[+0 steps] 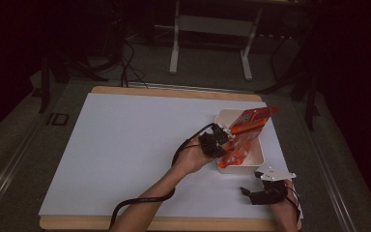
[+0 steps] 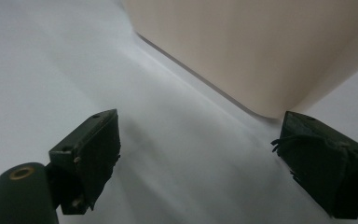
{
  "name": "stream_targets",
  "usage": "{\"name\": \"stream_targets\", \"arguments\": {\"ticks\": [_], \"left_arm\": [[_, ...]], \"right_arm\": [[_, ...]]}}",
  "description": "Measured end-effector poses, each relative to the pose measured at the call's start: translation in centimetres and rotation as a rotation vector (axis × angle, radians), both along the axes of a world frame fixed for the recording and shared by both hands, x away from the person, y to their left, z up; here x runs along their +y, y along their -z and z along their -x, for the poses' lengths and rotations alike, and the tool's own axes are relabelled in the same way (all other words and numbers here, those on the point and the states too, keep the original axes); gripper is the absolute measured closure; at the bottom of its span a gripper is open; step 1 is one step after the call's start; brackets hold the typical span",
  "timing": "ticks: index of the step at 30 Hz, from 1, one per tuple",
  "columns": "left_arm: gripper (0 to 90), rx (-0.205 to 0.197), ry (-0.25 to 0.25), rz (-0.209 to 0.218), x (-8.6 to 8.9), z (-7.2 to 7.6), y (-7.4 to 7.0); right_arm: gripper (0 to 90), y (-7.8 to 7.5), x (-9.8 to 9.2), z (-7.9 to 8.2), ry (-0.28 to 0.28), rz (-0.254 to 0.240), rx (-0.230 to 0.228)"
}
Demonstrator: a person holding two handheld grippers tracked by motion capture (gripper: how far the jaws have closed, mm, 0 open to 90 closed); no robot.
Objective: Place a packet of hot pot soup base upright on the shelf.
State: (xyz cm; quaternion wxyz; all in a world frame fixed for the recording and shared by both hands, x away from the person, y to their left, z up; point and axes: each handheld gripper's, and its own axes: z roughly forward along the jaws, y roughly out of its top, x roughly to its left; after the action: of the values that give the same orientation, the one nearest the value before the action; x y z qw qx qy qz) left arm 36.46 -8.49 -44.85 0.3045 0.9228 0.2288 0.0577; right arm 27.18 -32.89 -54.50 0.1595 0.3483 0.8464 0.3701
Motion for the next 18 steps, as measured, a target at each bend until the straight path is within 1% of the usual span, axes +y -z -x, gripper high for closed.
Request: {"name": "stream_targets", "arguments": {"ticks": [2, 3, 4, 5, 6, 7, 8, 9, 11, 12, 15, 16, 18], "left_arm": [[89.8, -0.033, -0.005, -0.021, -0.2, 0.5, 0.0], [89.8, -0.031, 0.007, -0.03, -0.4, 0.6, 0.1], [89.9, 0.004, 0.038, -0.053, -1.0, 0.9, 0.7], [89.8, -0.019, 0.063, -0.122, -1.6, 1.4, 1.7], [89.6, -0.042, 0.068, -0.108, -1.6, 1.8, 2.3], [89.7, -0.011, 0.045, -0.065, -1.2, 1.6, 2.4], [89.7, 0.007, 0.041, -0.04, -0.9, 1.4, 2.5], [89.6, 0.016, 0.036, -0.021, -0.7, 1.4, 2.6], [89.4, 0.029, 0.034, -0.005, -0.5, 1.3, 2.6], [89.2, 0.029, 0.034, -0.005, -0.5, 1.3, 2.6], [88.9, 0.072, 0.027, 0.03, -0.1, 0.8, 2.7], [88.8, 0.083, 0.022, 0.041, 0.0, 0.7, 2.7], [88.6, 0.095, 0.017, 0.049, 0.2, 0.6, 2.7]], "right_arm": [[12.6, 0.0, 0.0, 0.0, 0.001, 0.001, 0.001], [12.7, 0.0, 0.0, 0.0, 0.001, 0.002, 0.001], [12.7, 0.0, 0.0, 0.0, 0.002, 0.001, 0.001], [12.6, 0.0, 0.0, -0.1, 0.004, 0.004, 0.001], [12.8, 0.0, 0.0, -0.1, 0.005, 0.003, 0.003], [12.8, 0.0, 0.0, 0.0, 0.004, 0.004, 0.001], [12.8, 0.0, 0.0, 0.0, 0.005, 0.002, 0.001], [12.8, 0.0, 0.0, 0.0, 0.003, 0.001, 0.001], [12.9, 0.0, 0.1, 0.0, 0.002, 0.003, 0.003], [12.9, 0.0, 0.1, 0.0, 0.002, 0.003, 0.003], [12.8, 0.0, 0.0, 0.0, 0.001, -0.001, 0.004], [12.8, 0.0, 0.0, 0.0, 0.001, -0.002, 0.004], [12.8, 0.0, 0.0, 0.0, 0.0, 0.0, -0.001]]}}
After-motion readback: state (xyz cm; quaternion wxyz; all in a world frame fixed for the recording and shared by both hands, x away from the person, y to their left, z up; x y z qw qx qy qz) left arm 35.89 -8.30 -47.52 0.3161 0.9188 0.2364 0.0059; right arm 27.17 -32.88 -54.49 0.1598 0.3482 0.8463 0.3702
